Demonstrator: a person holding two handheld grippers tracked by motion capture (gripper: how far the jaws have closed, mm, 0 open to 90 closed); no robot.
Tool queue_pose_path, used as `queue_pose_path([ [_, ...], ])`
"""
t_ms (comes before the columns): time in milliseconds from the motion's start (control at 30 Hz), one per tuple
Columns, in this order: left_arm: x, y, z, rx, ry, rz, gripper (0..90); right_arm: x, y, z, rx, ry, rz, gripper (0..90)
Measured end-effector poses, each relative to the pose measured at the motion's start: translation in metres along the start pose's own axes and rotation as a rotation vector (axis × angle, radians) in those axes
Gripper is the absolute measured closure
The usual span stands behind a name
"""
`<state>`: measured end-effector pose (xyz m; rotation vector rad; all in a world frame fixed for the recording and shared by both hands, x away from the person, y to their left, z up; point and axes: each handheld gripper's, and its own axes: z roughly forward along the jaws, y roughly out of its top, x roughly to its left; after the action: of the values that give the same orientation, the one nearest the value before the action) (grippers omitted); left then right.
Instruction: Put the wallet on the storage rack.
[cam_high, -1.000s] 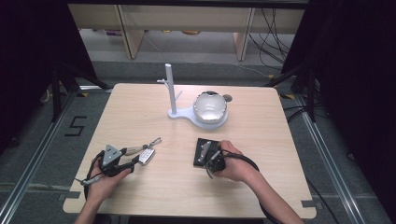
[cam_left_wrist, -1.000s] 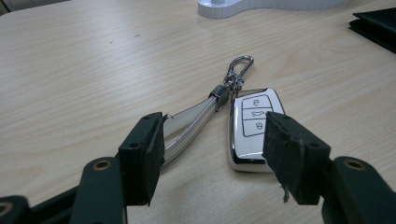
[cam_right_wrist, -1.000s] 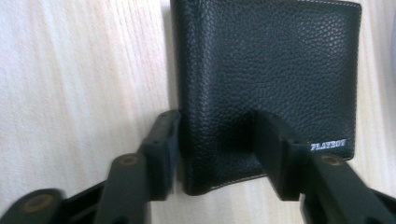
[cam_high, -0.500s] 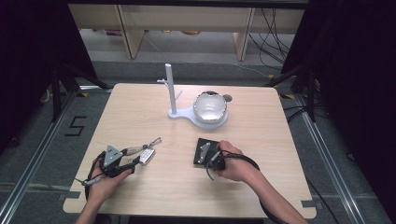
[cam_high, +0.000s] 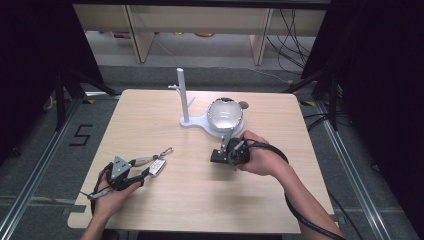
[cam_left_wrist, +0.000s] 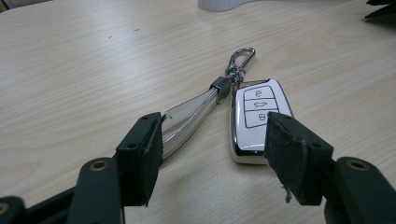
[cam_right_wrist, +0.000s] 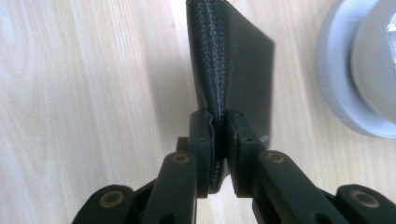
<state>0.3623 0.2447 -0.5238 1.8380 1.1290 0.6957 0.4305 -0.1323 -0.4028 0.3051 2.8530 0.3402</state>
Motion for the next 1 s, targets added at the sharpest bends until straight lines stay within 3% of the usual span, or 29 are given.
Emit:
queue_pose_path([
  [133, 0.0, 0.0, 0.0, -0.002, -0.001, -0.001, 36.7, -0.01, 0.001, -0.016, -0.02, 0.032, 0.059, 82.9],
  [267, 0.001, 0.0, -0.001, -0.006, -0.002, 0.0, 36.7, -0.016, 0.001, -0.021, -0.026, 0.049, 0.071, 82.9],
  [300, 0.001, -0.001, -0.001, -0.006, -0.001, 0.001, 36.7, -0.019, 0.001, -0.025, -0.043, 0.075, 0.08, 82.9],
  [400, 0.001, -0.001, -0.001, -0.007, -0.001, 0.002, 36.7, -0.026, 0.0, -0.03, -0.043, 0.071, 0.069, 82.8],
  [467, 0.001, -0.001, -0.001, -0.006, -0.004, 0.002, 36.8, -0.026, 0.0, -0.032, -0.053, 0.083, 0.093, 82.9],
  [500, 0.001, -0.001, 0.0, -0.006, -0.003, 0.004, 36.8, -0.03, 0.0, -0.035, -0.07, 0.083, 0.079, 82.8],
  [700, 0.0, -0.001, 0.0, -0.002, 0.004, 0.013, 36.9, -0.037, 0.001, -0.044, -0.044, 0.088, 0.112, 82.8],
  [733, -0.001, 0.0, 0.0, 0.0, 0.005, 0.014, 36.9, -0.04, 0.001, -0.045, -0.057, 0.097, 0.093, 82.8],
  [1000, 0.0, -0.001, 0.0, -0.005, 0.0, 0.006, 37.0, -0.051, 0.006, -0.057, -0.081, 0.08, 0.115, 82.8],
])
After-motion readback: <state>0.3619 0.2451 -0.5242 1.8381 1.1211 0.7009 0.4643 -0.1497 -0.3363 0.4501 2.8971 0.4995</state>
